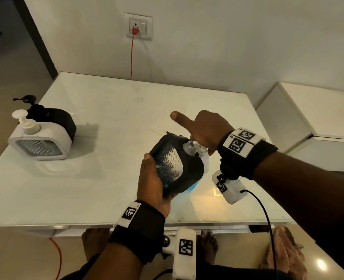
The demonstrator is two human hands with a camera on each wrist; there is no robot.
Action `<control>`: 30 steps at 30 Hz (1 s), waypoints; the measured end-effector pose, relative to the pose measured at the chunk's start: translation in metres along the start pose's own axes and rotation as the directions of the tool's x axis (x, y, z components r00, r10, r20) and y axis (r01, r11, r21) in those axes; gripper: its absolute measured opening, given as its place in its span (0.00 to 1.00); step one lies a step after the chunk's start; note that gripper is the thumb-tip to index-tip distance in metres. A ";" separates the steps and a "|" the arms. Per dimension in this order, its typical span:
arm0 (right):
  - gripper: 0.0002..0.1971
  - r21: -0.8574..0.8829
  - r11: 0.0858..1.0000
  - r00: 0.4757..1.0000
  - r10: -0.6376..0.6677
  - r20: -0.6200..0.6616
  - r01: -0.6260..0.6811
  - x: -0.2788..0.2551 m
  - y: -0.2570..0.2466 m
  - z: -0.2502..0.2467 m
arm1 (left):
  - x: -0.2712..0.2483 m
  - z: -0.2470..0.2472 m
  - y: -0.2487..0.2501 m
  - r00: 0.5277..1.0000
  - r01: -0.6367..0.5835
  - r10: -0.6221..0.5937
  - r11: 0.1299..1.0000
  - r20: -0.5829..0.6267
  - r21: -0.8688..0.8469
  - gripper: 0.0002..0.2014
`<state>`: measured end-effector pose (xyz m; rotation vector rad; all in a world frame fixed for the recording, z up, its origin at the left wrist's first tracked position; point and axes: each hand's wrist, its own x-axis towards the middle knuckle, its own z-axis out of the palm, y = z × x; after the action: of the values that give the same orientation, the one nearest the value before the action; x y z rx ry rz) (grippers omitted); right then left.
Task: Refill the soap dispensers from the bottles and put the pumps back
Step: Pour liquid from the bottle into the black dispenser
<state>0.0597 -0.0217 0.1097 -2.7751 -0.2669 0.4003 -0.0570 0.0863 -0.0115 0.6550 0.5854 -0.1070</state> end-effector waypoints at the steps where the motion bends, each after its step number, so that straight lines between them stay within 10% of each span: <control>1: 0.46 -0.001 1.000 1.000 -0.001 0.011 0.001 0.000 -0.001 -0.001 | -0.001 0.000 0.000 1.000 0.001 -0.001 1.000 0.004 -0.003 0.26; 30: 0.43 -0.073 0.997 1.000 -0.030 -0.008 0.029 0.002 -0.001 0.003 | 0.005 -0.005 -0.001 1.000 0.010 -0.010 1.000 0.020 0.009 0.26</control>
<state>0.0609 -0.0196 0.1062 -2.8394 -0.3257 0.3784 -0.0555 0.0890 -0.0172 0.6589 0.5695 -0.1254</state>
